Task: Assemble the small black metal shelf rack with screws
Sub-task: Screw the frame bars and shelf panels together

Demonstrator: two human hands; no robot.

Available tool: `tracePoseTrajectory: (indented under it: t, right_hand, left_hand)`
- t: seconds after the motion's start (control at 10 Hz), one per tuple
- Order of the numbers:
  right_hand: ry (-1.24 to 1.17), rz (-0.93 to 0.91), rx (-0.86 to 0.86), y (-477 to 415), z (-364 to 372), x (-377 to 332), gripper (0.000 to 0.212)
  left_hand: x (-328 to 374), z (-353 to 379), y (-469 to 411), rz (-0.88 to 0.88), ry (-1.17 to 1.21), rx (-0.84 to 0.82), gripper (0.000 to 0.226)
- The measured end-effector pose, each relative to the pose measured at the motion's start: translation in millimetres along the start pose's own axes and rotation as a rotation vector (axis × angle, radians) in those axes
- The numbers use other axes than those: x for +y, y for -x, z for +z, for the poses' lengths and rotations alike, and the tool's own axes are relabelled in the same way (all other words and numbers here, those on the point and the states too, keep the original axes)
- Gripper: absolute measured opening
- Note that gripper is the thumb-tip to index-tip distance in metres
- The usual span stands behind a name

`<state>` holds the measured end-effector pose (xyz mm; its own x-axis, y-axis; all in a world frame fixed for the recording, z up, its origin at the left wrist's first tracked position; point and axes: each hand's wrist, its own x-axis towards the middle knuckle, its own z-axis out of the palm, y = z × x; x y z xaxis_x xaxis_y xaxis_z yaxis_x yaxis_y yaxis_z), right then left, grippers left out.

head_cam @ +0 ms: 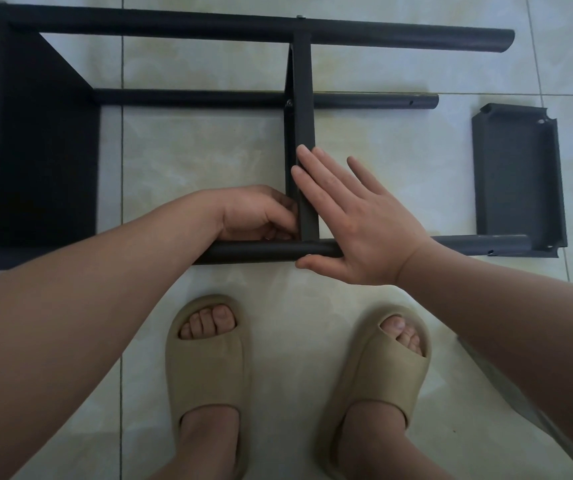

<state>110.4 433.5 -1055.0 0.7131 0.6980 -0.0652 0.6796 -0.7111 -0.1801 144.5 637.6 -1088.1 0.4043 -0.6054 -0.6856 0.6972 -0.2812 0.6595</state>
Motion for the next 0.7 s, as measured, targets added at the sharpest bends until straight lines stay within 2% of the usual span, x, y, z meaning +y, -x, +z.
tracePoseTrajectory:
  t: [0.2,0.3,0.7]
  right_hand:
    - [0.002,0.002,-0.001,0.1,0.2,-0.1,0.101]
    - [0.001,0.002,0.002,0.1,-0.1,-0.3,0.101]
    - [-0.006,0.003,0.002,0.1,-0.7,-0.4,0.101]
  left_hand:
    - [-1.1,0.8,-1.2,-0.02,-0.061,-0.026,0.026]
    - [-1.8,0.3,-0.7,0.003,-0.059,0.026,0.031]
    - [1.4,1.8,2.0,0.012,0.016,0.016,0.017]
